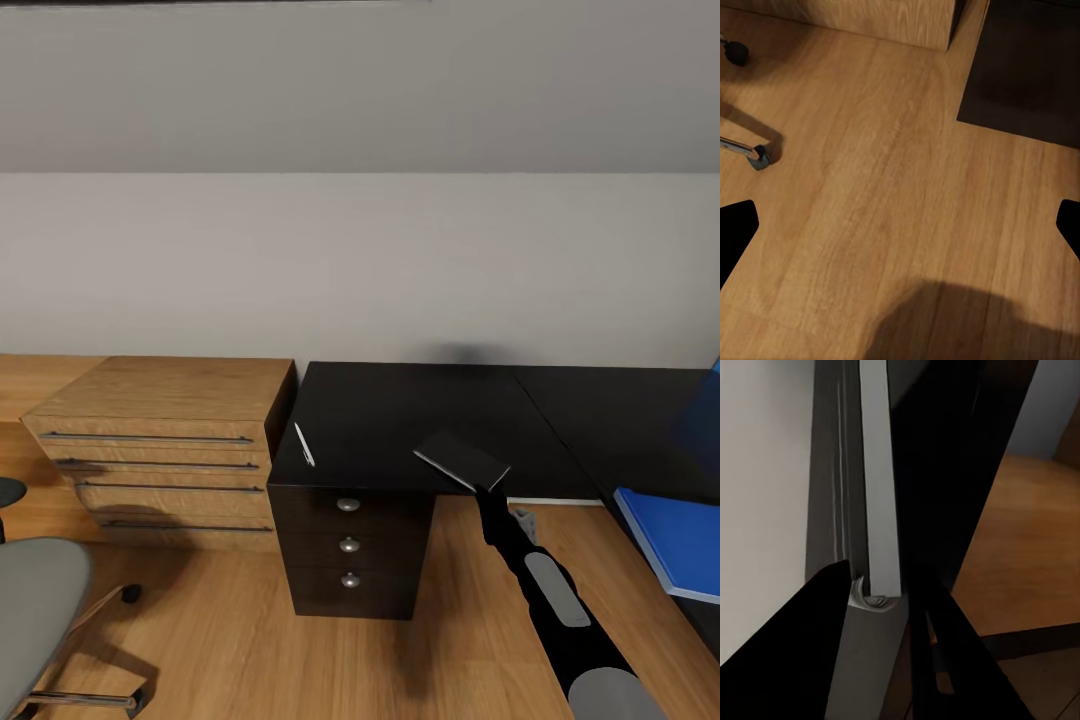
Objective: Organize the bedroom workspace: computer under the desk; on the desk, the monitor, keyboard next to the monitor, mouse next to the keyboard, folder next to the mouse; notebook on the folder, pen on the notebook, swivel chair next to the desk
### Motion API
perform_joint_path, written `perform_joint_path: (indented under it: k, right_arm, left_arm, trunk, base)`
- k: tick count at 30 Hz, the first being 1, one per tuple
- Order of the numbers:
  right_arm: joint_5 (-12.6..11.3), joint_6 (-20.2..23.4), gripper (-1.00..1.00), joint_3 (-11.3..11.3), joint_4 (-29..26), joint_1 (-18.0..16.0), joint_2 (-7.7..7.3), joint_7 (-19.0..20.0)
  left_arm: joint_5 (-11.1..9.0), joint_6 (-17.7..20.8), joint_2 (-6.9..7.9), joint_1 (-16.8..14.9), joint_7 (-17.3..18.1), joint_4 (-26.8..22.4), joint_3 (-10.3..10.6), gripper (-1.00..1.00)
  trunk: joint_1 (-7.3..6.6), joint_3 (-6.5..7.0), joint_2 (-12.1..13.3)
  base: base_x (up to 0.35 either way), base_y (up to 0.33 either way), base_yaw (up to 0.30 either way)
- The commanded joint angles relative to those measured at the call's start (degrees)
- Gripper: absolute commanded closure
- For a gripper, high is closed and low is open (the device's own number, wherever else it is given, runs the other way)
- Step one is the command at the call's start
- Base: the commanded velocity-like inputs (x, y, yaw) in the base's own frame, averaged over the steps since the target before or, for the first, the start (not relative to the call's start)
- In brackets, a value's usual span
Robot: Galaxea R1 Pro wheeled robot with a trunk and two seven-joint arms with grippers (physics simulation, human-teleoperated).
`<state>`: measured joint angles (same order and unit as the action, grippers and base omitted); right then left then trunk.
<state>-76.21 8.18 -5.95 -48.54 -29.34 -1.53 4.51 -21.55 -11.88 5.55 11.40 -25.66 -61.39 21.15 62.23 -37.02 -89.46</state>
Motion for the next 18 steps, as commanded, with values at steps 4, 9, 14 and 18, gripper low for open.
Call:
perform_joint_path:
  k: [4, 9, 14, 18]
  right_arm:
    - [-0.45, 0.31, 1.00, -0.15, 0.01, -0.02, 0.04, 0.21]
    - [-0.50, 0.16, 1.00, -0.20, -0.06, -0.02, 0.09, 0.30]
    - [-0.51, -0.19, 1.00, -0.20, -0.11, -0.02, 0.16, 0.42]
    - [-0.44, -0.26, 1.00, -0.21, -0.23, 0.05, 0.35, 1.01]
  left_arm:
    - [-0.60, -0.34, 0.08, -0.04, -0.22, -0.05, 0.28, -1.00]
    - [-0.60, -0.33, 0.01, -0.01, -0.19, -0.05, 0.29, -1.00]
    - [-0.60, -0.33, -0.01, -0.04, -0.48, -0.05, 0.37, -1.00]
    - [-0.55, -0.33, -0.01, -0.02, -0.53, 0.02, 0.35, -1.00]
  trunk:
    - [0.00, -0.04, -0.02]
    - [0.44, -0.40, -0.82]
    - [1.54, -1.30, -2.83]
    - [2.20, -1.83, -4.03]
  base:
    - [0.000, 0.000, 0.000]
    - [0.000, 0.000, 0.000]
    - [0.000, 0.000, 0.000]
    - [0.000, 0.000, 0.000]
